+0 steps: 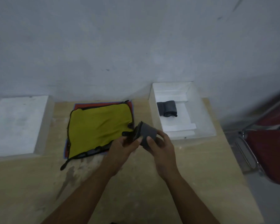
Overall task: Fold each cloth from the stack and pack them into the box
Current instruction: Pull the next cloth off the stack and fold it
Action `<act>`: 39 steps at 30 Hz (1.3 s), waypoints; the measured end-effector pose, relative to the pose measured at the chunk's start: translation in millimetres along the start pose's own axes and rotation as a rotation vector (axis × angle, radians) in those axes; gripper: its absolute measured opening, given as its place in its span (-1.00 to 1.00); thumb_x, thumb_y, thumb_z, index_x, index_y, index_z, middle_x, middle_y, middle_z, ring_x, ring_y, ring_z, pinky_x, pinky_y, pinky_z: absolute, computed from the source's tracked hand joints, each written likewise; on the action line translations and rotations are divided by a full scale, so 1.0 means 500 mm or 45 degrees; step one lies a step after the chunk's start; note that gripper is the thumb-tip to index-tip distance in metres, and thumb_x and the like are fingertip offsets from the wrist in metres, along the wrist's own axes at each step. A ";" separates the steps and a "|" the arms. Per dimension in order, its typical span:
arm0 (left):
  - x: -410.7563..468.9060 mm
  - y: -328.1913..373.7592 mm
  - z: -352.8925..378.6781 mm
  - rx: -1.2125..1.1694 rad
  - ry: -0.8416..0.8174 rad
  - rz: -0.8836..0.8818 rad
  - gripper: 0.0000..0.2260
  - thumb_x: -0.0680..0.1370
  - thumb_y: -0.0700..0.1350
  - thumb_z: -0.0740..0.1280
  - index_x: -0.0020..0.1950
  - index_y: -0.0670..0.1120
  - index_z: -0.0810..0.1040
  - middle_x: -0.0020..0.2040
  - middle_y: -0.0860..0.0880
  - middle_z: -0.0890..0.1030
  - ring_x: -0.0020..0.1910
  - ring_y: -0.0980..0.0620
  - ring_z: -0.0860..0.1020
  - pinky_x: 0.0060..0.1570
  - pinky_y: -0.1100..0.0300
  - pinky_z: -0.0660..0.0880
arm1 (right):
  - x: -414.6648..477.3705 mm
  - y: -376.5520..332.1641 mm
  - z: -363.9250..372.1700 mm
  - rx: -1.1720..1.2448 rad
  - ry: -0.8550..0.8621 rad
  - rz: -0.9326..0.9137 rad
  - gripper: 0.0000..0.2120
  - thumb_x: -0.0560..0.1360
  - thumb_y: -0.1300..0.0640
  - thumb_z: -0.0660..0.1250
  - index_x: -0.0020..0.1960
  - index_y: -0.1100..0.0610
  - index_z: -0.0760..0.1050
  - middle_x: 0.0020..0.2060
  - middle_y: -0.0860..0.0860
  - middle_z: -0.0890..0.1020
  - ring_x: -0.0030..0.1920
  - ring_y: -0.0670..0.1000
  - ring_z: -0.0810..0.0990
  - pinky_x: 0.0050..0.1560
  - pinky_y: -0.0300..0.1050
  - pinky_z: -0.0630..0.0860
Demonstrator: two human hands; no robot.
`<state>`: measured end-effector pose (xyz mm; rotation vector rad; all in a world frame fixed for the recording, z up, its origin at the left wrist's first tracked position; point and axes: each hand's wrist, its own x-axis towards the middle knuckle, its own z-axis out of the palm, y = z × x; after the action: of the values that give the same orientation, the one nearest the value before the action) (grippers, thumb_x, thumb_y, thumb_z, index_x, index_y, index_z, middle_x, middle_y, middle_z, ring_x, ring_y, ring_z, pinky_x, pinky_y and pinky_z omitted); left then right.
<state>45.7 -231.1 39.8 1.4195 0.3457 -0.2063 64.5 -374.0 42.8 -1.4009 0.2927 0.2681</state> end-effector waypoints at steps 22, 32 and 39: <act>0.314 0.013 0.171 0.331 0.257 0.082 -0.82 0.52 -0.14 0.38 0.09 0.07 0.56 0.08 0.11 0.58 0.01 0.16 0.57 -0.03 0.16 0.57 | 0.484 -0.054 -0.256 -1.139 0.351 -0.250 -0.81 0.57 0.28 0.16 0.17 0.28 0.36 0.01 0.25 0.55 0.00 0.23 0.55 -0.18 -0.07 0.39; 0.310 0.003 0.163 0.368 0.230 0.126 -0.80 0.53 -0.11 0.36 0.13 0.10 0.55 0.13 0.17 0.55 0.00 0.39 0.54 -0.06 0.26 0.57 | 0.510 -0.025 -0.242 -1.701 0.223 -0.131 -0.59 0.58 0.09 0.12 0.37 0.24 0.29 0.34 0.21 0.29 0.26 0.22 0.42 0.21 0.05 0.43; 0.311 -0.002 0.165 0.351 0.242 0.135 -0.78 0.53 -0.13 0.36 0.16 0.05 0.56 0.14 0.17 0.55 0.01 0.40 0.53 -0.02 0.23 0.57 | 0.508 -0.009 -0.232 -1.775 0.185 0.021 -0.45 0.59 -0.10 0.11 0.44 0.21 0.14 0.22 0.32 0.29 0.12 0.24 0.46 0.16 -0.05 0.40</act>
<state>199.6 -302.5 -7.3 1.7311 0.4083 -0.0321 298.6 -486.5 -60.4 -2.8014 0.2256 0.4083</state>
